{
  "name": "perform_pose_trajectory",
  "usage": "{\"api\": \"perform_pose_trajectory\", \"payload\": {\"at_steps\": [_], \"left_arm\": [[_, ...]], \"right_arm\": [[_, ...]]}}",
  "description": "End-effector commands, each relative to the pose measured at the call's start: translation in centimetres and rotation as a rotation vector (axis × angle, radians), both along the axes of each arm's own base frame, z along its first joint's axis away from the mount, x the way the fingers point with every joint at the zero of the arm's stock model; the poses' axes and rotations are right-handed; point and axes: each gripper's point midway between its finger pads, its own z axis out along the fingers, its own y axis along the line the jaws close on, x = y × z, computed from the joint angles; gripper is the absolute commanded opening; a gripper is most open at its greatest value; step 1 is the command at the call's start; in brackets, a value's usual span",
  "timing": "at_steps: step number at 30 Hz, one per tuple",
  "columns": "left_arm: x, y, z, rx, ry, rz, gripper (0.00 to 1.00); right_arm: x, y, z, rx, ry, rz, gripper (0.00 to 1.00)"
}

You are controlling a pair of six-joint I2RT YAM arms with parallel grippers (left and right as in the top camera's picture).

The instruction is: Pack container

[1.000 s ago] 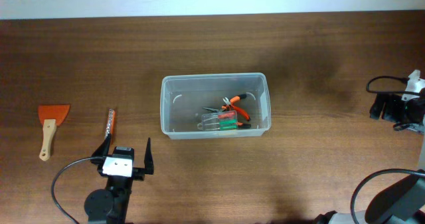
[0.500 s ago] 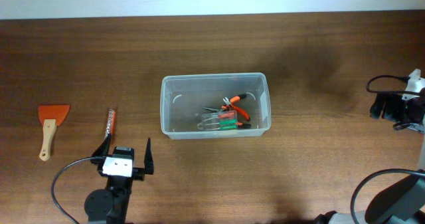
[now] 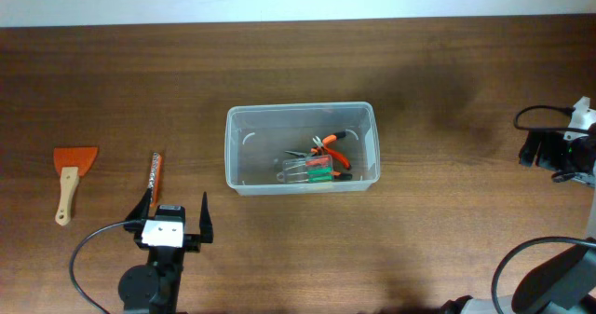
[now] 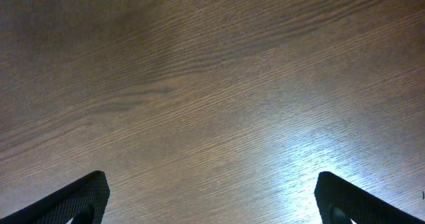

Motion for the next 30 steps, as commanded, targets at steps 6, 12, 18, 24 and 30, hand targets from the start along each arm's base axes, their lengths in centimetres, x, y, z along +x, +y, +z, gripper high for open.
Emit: {"api": "perform_pose_trajectory", "payload": {"at_steps": [6, 12, 18, 24, 30], "left_arm": [[0.0, 0.4, -0.3, -0.004, 0.003, 0.02, 0.99], [0.0, 0.5, -0.3, -0.003, 0.003, 0.027, 0.99], [0.0, 1.3, -0.3, 0.001, 0.003, 0.072, 0.99], [0.0, 1.3, -0.2, 0.001, -0.001, 0.076, 0.99], [0.0, -0.2, 1.9, -0.003, -0.077, -0.012, 0.99]], "right_arm": [[0.1, 0.2, 0.2, 0.008, -0.016, -0.008, 0.99], [0.1, 0.2, 0.2, 0.009, -0.016, -0.008, 0.99], [0.1, 0.2, 0.2, 0.009, -0.016, -0.008, 0.99], [0.1, 0.1, 0.2, 0.008, -0.015, -0.008, 0.99], [0.1, 0.2, 0.2, 0.009, -0.016, -0.008, 0.99]]}}
